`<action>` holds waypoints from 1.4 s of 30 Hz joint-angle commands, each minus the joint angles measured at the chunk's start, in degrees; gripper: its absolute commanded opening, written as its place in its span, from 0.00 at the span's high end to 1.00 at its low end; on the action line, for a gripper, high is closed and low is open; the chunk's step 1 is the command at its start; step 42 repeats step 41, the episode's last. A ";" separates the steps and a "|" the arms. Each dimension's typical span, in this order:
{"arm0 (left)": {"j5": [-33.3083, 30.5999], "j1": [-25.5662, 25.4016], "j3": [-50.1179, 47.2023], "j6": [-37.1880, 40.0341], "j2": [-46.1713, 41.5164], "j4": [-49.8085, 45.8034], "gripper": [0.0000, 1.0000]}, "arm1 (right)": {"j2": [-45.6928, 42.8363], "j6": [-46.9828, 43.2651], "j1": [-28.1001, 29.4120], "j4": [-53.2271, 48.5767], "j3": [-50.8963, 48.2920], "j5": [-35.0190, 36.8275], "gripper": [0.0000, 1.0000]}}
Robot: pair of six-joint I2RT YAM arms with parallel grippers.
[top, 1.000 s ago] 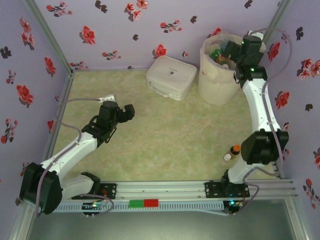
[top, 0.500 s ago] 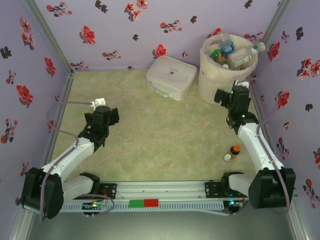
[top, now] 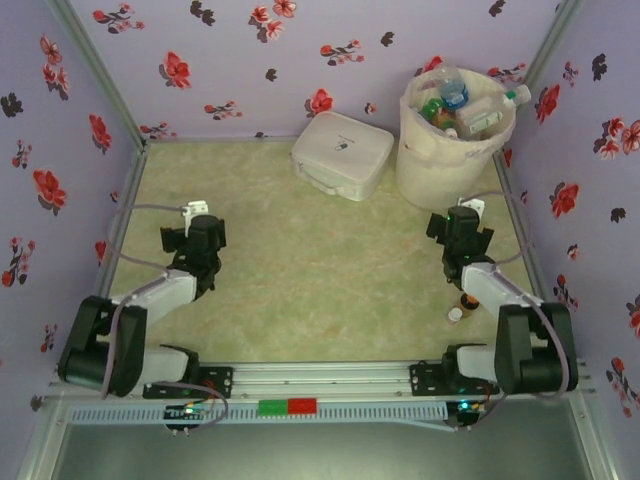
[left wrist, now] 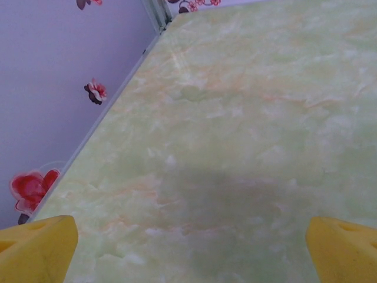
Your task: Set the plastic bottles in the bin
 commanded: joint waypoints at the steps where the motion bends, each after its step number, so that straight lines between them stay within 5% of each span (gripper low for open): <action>1: 1.50 0.64 -1.52 9.01 3.34 16.51 0.00 | 4.21 -2.94 -0.01 13.88 -1.87 2.30 0.00; 4: 4.34 1.35 -3.53 13.49 8.37 27.68 0.00 | 8.78 -2.80 -0.19 24.37 -5.12 2.85 0.00; 6: 4.29 1.47 -4.01 12.44 7.72 27.34 0.00 | 6.72 -2.37 -0.19 21.95 -5.82 1.18 0.00; 9: 5.06 1.83 -5.48 12.31 7.67 30.18 0.00 | 12.23 -2.86 -0.71 36.54 -9.98 0.98 0.00; 12: 8.48 3.66 -5.10 10.64 6.70 27.20 0.00 | 9.13 -1.20 -0.98 27.47 -8.21 1.21 0.00; 14: 11.81 5.99 -5.70 8.20 5.95 26.87 0.00 | 11.58 -2.27 -0.98 34.86 -9.70 1.59 0.00; 19: 20.48 11.83 -12.52 3.95 10.48 41.88 0.00 | 10.52 -2.08 -0.98 32.51 -9.45 1.34 0.00; 20: 21.88 11.62 -11.40 3.41 7.59 34.84 0.00 | 9.89 -1.87 -1.02 30.77 -9.12 1.25 0.00; 24: 20.00 10.60 -7.78 4.37 8.61 30.77 0.00 | 10.16 -2.04 -0.98 31.51 -9.23 1.29 0.00; 42: 20.28 12.45 -5.93 2.17 8.63 27.31 0.00 | 10.14 -2.07 -0.98 31.65 -9.27 1.05 0.00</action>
